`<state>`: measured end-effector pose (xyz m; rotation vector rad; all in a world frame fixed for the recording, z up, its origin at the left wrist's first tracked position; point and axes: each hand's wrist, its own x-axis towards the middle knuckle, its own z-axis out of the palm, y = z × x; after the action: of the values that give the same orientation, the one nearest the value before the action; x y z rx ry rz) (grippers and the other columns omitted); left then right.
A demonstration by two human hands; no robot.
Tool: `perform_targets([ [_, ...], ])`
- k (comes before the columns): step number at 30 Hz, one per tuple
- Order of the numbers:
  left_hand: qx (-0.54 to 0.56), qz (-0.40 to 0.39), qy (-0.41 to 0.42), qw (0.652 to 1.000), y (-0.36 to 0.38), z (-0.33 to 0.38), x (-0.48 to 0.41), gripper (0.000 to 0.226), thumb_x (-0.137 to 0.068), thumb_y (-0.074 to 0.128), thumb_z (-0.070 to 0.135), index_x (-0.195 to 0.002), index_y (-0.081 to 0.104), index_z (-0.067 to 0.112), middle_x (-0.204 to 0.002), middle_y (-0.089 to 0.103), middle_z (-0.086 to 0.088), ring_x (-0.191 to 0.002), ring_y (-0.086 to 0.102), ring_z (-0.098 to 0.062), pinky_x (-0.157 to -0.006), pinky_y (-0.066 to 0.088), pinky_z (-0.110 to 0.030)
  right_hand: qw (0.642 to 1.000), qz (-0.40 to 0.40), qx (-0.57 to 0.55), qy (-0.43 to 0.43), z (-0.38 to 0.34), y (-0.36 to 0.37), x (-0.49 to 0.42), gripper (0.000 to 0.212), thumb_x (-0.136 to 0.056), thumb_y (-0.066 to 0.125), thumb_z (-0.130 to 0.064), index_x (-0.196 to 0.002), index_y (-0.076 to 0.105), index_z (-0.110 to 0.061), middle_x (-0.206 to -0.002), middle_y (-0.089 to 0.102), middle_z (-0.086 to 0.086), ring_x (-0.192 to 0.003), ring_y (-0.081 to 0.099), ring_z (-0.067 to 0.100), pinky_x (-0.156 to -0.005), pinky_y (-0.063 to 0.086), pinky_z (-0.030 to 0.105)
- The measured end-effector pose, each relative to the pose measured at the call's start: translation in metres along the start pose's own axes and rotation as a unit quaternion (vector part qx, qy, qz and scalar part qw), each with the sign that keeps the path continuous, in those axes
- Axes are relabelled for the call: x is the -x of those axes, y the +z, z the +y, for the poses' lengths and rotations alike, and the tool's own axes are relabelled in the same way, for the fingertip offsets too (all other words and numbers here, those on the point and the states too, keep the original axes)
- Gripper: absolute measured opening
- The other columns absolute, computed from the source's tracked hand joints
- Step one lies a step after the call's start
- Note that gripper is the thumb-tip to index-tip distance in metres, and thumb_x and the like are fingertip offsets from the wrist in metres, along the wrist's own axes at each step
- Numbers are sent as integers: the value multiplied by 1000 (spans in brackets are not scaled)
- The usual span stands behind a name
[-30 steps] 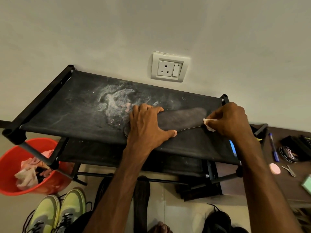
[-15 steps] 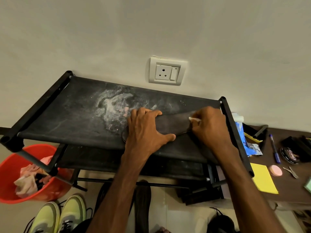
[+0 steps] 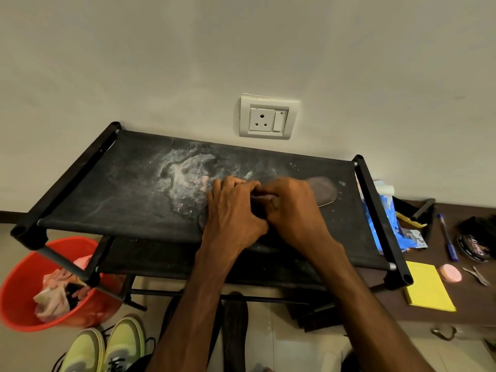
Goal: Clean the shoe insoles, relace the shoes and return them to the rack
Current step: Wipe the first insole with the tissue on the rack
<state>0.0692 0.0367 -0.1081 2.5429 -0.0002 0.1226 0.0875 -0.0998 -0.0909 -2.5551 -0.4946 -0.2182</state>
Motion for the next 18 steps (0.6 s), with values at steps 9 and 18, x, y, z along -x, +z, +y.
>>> perform_targets([
  [9,-24,-63,-17,998,-30,-18,8,110,-54,75,81,-146,47,28,-140,48,0,-136,33,-23,-115,33,-41,990,104,39,90,8,3,3,11,-91,72,-26,-99,80,-27,-98,73,4,-89,69,31,-73,57,43],
  [18,49,-73,-45,995,-59,-38,15,97,-46,93,63,-130,66,24,-121,68,7,-106,63,-11,-98,54,-37,981,127,97,111,16,1,4,15,-94,64,-7,-92,78,-10,-93,64,15,-80,63,37,-63,45,35],
])
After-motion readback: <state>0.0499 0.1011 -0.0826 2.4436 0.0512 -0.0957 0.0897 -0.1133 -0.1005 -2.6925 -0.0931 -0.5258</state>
